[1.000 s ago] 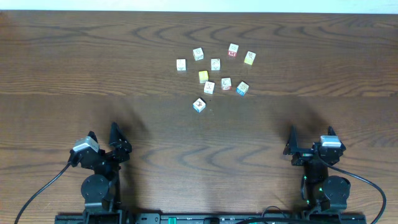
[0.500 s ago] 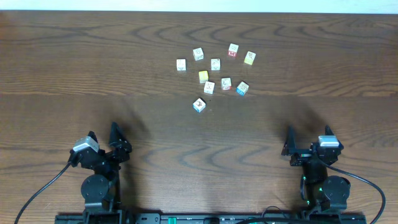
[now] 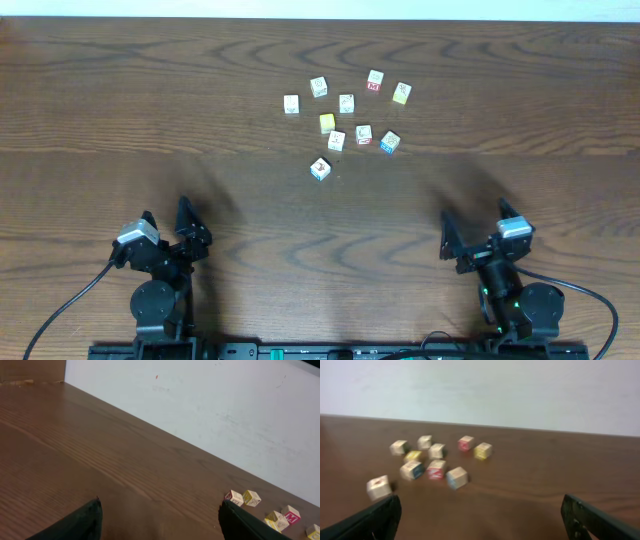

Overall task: Lift 3 blocks
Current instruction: 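Move the right gripper forward over the block cluster toward the Y block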

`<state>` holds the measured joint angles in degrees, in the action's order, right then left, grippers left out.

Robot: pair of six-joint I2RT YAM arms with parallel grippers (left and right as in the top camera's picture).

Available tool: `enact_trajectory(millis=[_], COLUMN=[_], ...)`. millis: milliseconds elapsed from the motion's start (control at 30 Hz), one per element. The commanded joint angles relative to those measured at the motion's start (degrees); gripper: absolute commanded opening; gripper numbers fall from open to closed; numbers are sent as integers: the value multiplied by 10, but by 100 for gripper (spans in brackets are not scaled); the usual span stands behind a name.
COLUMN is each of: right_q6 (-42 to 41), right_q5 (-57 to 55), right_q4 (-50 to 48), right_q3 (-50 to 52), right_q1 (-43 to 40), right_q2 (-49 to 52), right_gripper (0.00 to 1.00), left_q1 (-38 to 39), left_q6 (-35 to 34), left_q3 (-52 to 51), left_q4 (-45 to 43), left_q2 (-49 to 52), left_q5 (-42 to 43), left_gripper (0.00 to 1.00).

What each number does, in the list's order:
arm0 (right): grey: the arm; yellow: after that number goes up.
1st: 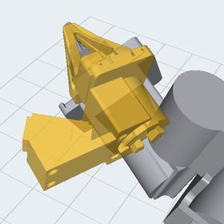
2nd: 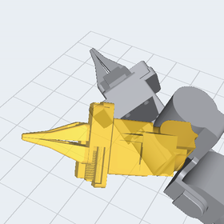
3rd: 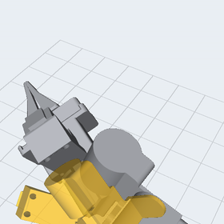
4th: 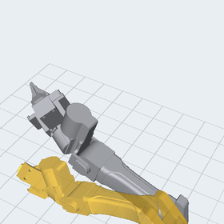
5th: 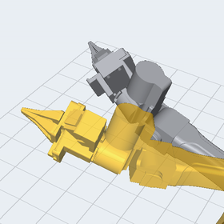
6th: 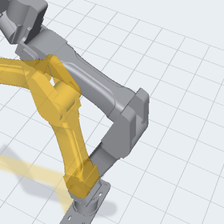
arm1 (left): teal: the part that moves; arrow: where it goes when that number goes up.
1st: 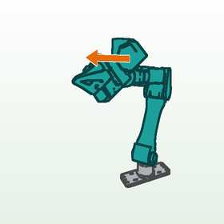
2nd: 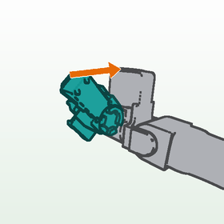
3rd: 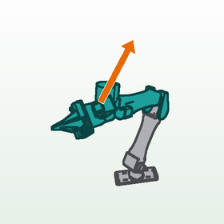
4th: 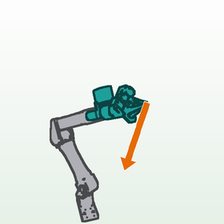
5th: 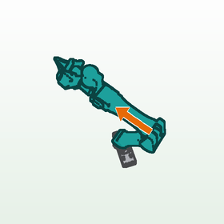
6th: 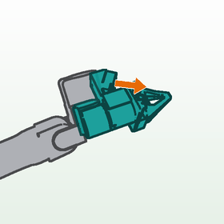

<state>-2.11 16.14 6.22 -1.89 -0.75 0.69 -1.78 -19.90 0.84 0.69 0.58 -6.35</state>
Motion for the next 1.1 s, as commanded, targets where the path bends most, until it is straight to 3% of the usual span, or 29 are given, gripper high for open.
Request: enact_trajectory(millis=[0,167,333,600,800,1067], right_q6=[13,13,13,5,-6,5], right_q5=[44,23,23,24,31,59], right_q4=[40,70,84,245,395,311], right_q3=[-39,-71,-151,-402,-612,-657], right_q1=[-3,-3,-3,13,83,148], right_q2=[0,50,197,482,665,794], right_gripper=[99,99,99,99,99,99], left_q1=[-2,-2,-2,-2,-2,-2], left_q6=[-1,-1,-1,-1,-1,-1], left_q3=[-6,-6,-6,-6,-6,-6], left_q4=[30,29,30,29,29,30], left_q2=[-3,-3,-3,-3,-3,-3], left_q5=[-8,-8,-8,-8,-8,-8], left_gripper=[75,75,75,75,75,75])
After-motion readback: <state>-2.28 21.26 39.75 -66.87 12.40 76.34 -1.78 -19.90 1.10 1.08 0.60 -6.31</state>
